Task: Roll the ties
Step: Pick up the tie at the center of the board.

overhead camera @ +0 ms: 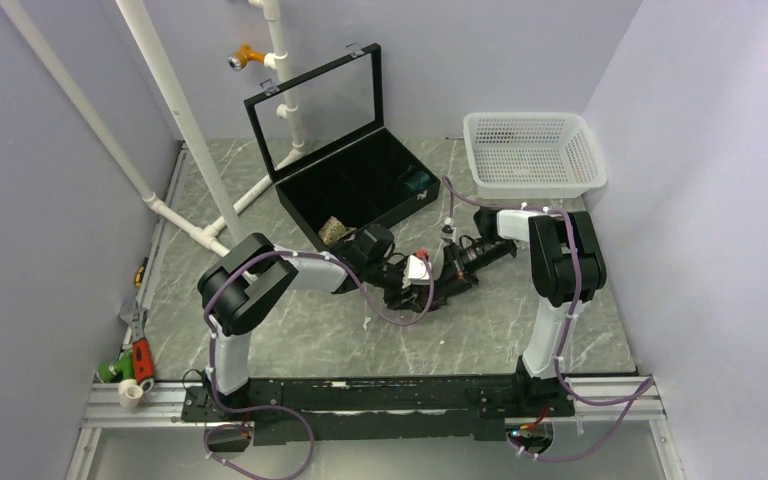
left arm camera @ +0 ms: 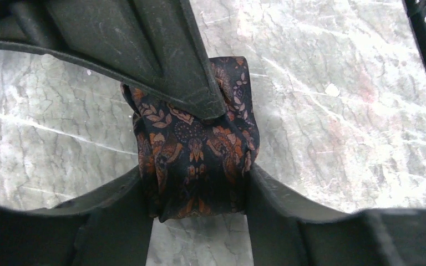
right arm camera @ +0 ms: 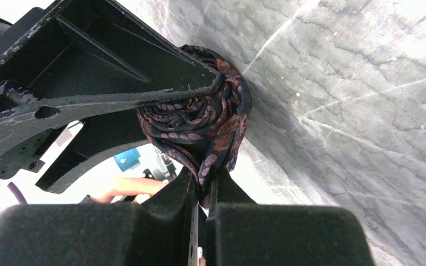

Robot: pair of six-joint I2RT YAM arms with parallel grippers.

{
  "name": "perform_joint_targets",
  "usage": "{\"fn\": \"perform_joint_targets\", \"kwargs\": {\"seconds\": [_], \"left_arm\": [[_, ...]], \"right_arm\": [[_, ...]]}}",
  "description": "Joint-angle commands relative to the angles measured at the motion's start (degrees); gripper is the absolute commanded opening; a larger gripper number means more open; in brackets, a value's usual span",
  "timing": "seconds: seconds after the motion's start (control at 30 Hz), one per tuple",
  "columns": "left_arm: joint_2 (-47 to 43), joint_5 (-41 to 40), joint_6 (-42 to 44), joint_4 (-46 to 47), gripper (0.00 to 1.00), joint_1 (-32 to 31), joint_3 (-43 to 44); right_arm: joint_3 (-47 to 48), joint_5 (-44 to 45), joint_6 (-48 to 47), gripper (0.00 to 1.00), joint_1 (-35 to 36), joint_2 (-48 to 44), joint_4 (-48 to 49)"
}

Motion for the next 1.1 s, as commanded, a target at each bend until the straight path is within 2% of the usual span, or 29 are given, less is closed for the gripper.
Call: {"fn": "perform_joint_targets", "kwargs": {"seconds": [0.0, 0.1, 0.2, 0.3, 0.43, 0.57, 0.63, 0.7, 0.87, 0.93, 1.07], "left_arm": [[-0.7, 8.3, 0.7, -0.5, 0.50, -0.4, 0.9], [1.5, 13.3, 5.5, -6.8, 0.39, -0.8, 2.3], [4.2, 16.2, 14.1, -17.2, 0.33, -1.3, 4.9], [5.6, 17.1, 19.2, -23.9, 0.31, -1.3, 5.8], [5.4, 17.6, 24.3, -28.1, 0.22, -1.4, 5.8], [4.4, 16.6, 25.0, -26.9, 0.25, -1.7, 5.0], [4.2, 13.4, 23.7, -26.2, 0.32, -2.4, 5.1], [4.1, 11.9, 18.6, -24.3, 0.54, -2.3, 5.6], [0.8, 7.3, 3.3, -9.8, 0.81, 0.6, 2.2], [-1.2, 5.9, -0.4, -5.1, 0.96, 2.0, 0.5], [-6.6, 4.2, -2.9, 1.5, 0.99, 3.2, -3.3]], "right_arm": [[1.4, 1.6, -0.6, 0.00, -0.3, -1.7, 4.2], [2.7, 1.8, 0.2, 0.00, -0.5, -1.2, 5.0], [4.4, 1.5, 0.5, 0.00, -0.5, -0.3, 5.3], [5.1, 1.6, 0.6, 0.00, -0.5, 0.0, 5.3], [5.1, 2.5, 1.0, 0.00, -0.3, 0.1, 5.9], [4.3, 4.2, 1.0, 0.01, 0.0, 0.0, 6.7], [4.0, 4.4, 0.9, 0.00, 0.1, -0.4, 7.0], [3.8, 4.5, 0.1, 0.00, 0.6, -1.4, 6.6], [1.4, 3.9, -3.2, 0.00, 0.9, -6.0, 5.9], [0.3, 3.8, -4.6, 0.00, 0.8, -7.8, 5.7], [0.5, 4.1, -8.5, 0.00, 1.2, -9.8, 3.7]]}}
